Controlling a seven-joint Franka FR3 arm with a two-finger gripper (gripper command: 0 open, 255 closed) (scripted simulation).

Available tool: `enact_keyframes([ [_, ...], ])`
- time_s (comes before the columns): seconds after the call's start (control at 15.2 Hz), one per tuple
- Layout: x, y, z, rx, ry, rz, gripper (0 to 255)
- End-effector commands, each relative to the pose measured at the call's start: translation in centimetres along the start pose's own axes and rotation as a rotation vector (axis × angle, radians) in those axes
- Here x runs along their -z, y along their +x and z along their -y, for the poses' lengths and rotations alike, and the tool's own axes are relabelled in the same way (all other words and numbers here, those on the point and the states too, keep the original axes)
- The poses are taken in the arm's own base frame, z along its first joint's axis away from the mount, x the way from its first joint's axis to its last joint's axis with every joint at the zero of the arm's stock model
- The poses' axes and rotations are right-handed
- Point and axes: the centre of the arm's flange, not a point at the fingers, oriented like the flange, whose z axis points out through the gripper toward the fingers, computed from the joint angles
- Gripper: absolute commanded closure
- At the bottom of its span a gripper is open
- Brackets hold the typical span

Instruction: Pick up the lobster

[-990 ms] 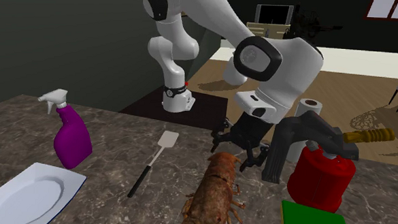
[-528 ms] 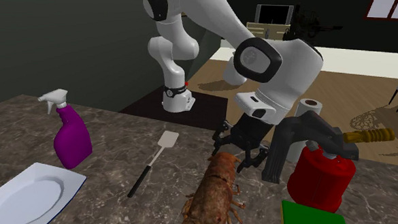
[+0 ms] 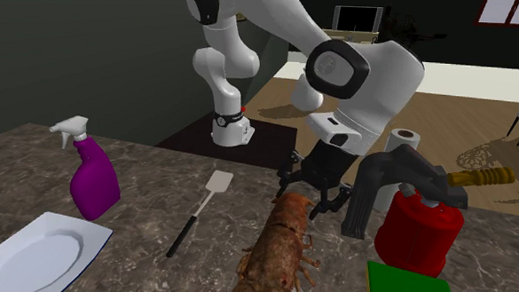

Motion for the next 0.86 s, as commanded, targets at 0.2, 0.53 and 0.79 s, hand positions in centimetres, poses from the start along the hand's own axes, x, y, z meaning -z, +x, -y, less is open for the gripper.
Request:
enact_keyframes([
  [0.2,2.4,0.6,-1.0,0.0,0.001,-0.001,255],
  [0.53,4.8,1.1,-2.0,0.0,0.001,-0.001,255],
  [0.79,5.8,1.3,-2.5,0.0,0.001,-0.001,255],
])
